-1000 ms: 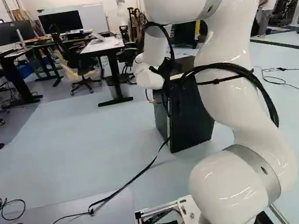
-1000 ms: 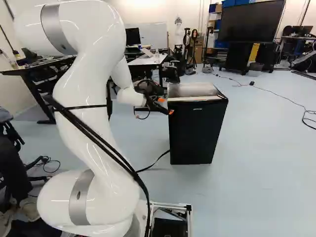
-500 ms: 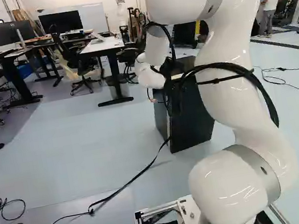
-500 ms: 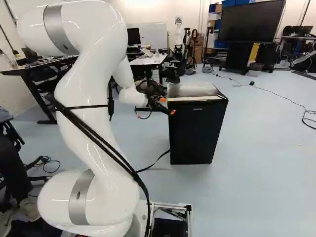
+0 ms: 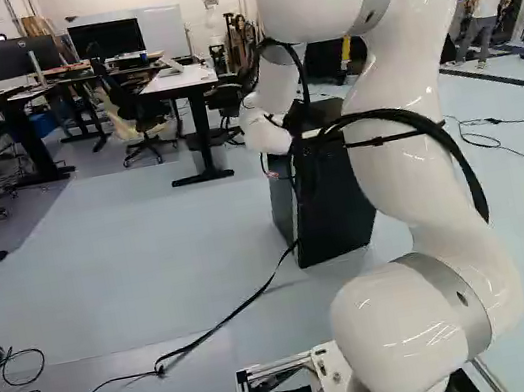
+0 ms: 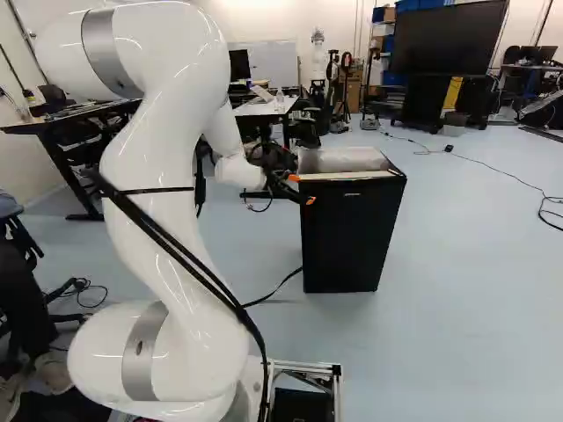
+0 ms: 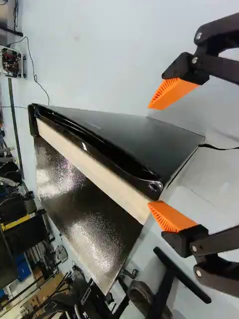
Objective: Open the fridge door
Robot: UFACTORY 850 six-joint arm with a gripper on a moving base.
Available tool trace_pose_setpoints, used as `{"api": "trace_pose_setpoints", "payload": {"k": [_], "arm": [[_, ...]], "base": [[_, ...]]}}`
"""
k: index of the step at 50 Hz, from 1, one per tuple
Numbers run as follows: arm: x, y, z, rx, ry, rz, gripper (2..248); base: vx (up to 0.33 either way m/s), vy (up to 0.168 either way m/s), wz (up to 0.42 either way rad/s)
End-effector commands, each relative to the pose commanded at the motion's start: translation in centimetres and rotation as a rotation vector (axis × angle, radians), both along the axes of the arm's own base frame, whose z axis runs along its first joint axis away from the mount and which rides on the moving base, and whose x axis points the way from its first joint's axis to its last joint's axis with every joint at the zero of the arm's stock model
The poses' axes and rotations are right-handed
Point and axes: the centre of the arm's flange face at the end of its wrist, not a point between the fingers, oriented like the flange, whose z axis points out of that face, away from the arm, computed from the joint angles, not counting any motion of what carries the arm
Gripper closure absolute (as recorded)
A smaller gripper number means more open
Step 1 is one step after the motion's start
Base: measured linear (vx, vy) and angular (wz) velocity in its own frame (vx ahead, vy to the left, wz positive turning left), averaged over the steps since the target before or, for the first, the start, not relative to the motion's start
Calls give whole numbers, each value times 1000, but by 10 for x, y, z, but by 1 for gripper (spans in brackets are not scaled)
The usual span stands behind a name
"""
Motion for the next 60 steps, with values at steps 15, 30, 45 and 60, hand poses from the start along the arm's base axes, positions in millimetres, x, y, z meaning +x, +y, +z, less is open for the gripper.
{"api": "trace_pose_setpoints", "payload": {"k": [15,30,45,60], "arm": [[-4,-1,-1,23,5,-39,3],[-26,-7,-7,107,31,-168,3],[-58,-18,-12,196,59,-318,3],[-91,-29,-18,285,80,-476,3]], "base": [[0,0,0],[-1,-1,-8],[0,0,0],[0,0,0]]}}
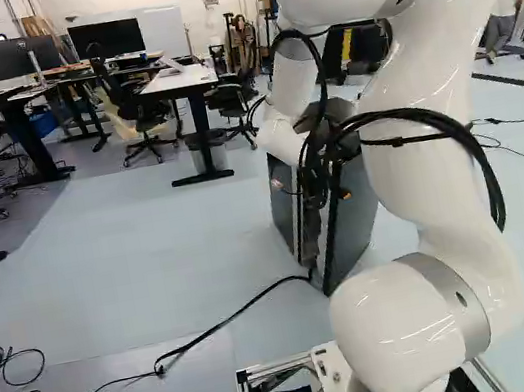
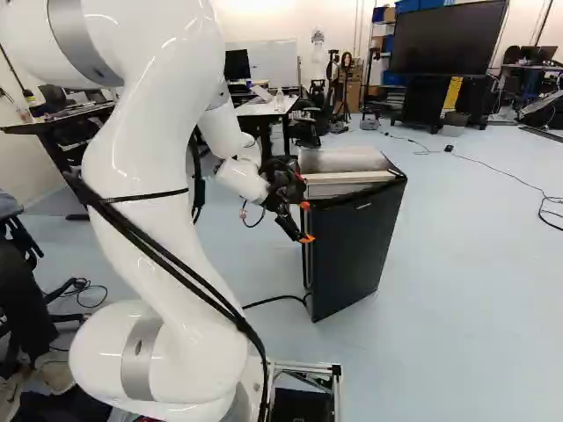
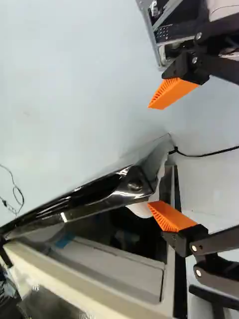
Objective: Open the fridge door
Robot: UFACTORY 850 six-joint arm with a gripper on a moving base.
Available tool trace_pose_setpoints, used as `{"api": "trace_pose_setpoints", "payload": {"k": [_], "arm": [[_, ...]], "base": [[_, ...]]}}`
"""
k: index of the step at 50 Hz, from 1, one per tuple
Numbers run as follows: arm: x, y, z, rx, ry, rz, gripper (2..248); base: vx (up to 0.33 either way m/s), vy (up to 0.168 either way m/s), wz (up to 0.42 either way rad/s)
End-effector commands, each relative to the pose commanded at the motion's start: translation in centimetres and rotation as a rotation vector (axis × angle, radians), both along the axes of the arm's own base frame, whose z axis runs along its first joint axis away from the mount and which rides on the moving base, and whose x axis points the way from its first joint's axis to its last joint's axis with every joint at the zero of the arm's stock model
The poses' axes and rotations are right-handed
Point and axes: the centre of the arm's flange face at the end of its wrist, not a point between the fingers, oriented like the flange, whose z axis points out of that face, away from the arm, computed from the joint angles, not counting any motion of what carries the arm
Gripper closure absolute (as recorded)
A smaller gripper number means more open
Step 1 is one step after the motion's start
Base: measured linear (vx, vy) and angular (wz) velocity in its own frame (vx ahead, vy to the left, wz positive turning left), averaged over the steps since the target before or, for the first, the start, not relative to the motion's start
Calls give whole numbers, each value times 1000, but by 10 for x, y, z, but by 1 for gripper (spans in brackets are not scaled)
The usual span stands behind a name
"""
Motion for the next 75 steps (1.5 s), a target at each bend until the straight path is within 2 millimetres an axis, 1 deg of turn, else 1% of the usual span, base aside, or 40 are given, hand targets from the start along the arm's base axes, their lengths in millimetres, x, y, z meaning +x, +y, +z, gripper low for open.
{"api": "trace_pose_setpoints", "payload": {"k": [10,18,49,59,75], "arm": [[-20,-7,-3,42,12,-94,3],[-25,-9,-3,48,15,-112,3],[-31,-19,4,-71,45,-161,3],[-28,-29,7,-115,49,-174,3],[-20,-51,10,-150,44,-189,3]], "base": [[0,0,0],[0,0,0],[0,0,0],[0,0,0],[0,0,0]]}}
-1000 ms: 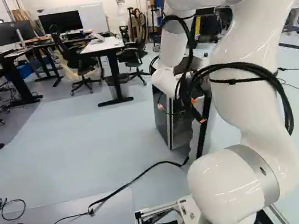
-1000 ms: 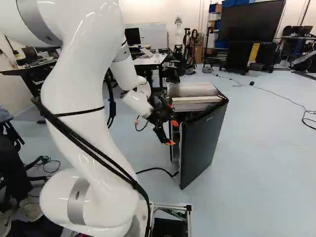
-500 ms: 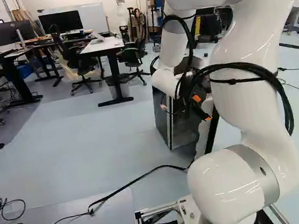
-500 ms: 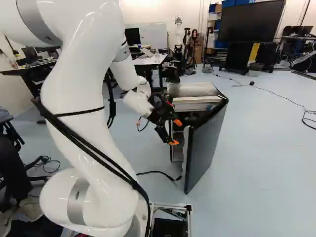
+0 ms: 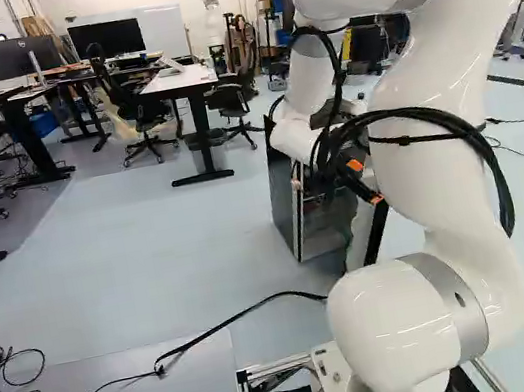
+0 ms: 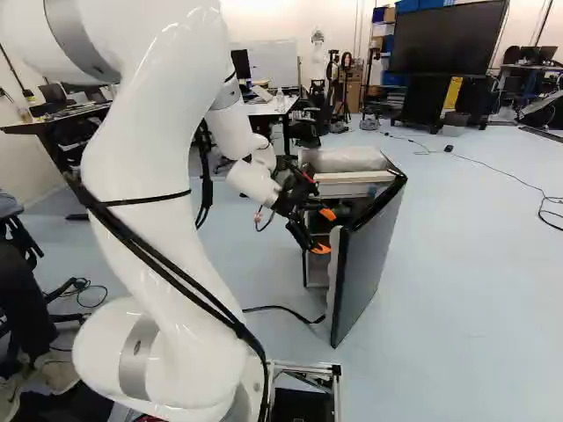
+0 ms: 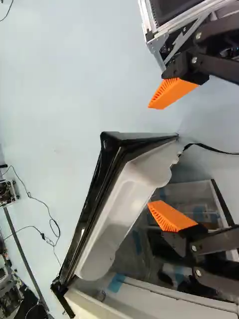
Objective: Open the fridge door
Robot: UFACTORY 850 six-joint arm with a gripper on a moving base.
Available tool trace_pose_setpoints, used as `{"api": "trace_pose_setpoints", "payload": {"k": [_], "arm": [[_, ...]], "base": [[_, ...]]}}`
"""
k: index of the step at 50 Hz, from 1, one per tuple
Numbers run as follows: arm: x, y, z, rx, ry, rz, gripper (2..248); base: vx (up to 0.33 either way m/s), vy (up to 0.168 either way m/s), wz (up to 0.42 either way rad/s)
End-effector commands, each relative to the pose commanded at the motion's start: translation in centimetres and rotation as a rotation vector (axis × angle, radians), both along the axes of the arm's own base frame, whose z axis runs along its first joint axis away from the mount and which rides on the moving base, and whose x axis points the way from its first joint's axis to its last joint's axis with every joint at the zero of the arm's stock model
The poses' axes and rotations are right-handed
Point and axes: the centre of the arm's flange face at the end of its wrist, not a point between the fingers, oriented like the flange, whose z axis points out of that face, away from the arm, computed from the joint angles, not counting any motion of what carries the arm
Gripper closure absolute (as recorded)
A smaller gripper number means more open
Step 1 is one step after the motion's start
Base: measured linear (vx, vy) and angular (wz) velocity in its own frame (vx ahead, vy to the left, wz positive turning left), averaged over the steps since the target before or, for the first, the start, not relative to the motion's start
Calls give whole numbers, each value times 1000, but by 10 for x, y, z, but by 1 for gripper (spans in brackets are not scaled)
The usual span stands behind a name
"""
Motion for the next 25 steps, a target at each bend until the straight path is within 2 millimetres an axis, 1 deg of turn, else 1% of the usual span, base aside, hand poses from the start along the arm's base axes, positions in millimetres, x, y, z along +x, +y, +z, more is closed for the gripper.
{"api": "trace_pose_setpoints", "payload": {"k": [12,25], "arm": [[6,-22,1,-12,-7,-21,3],[7,-49,1,-14,-13,-77,3]], "base": [[0,0,0],[0,0,0]]}}
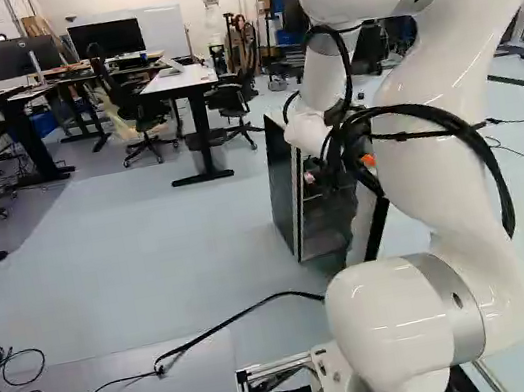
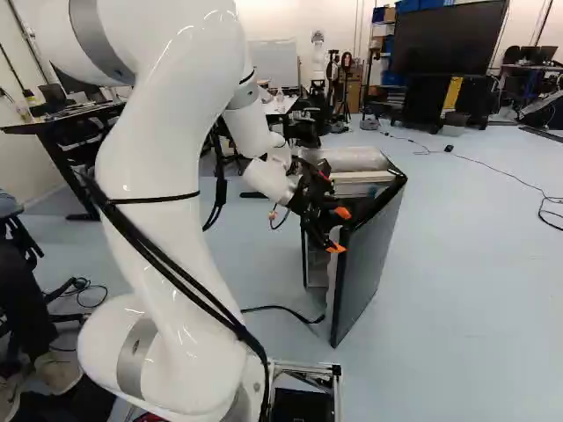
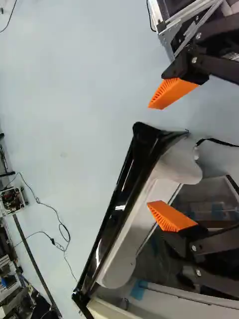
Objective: Open the fridge door
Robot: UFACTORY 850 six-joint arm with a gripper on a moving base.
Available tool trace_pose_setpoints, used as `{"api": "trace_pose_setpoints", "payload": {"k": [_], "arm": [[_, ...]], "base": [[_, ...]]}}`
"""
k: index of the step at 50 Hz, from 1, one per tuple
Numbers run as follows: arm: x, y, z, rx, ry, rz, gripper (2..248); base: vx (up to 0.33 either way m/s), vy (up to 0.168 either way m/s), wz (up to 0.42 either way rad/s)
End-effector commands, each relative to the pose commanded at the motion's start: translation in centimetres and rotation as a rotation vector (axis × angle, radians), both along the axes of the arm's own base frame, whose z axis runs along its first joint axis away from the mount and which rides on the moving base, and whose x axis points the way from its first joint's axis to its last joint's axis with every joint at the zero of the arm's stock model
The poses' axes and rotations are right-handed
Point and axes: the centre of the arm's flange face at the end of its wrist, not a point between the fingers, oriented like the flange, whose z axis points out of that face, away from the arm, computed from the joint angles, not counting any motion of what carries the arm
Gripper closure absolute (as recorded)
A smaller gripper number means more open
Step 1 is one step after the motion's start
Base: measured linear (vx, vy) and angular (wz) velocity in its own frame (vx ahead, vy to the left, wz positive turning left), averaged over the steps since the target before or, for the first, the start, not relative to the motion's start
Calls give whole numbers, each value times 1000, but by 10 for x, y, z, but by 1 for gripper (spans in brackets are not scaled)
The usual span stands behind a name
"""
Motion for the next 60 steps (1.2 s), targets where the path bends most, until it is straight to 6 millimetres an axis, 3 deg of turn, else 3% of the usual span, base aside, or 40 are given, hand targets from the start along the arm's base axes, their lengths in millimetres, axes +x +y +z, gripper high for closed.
{"api": "trace_pose_setpoints", "payload": {"k": [60], "arm": [[-11,-138,1,-13,-45,-282,3]], "base": [[0,0,0]]}}
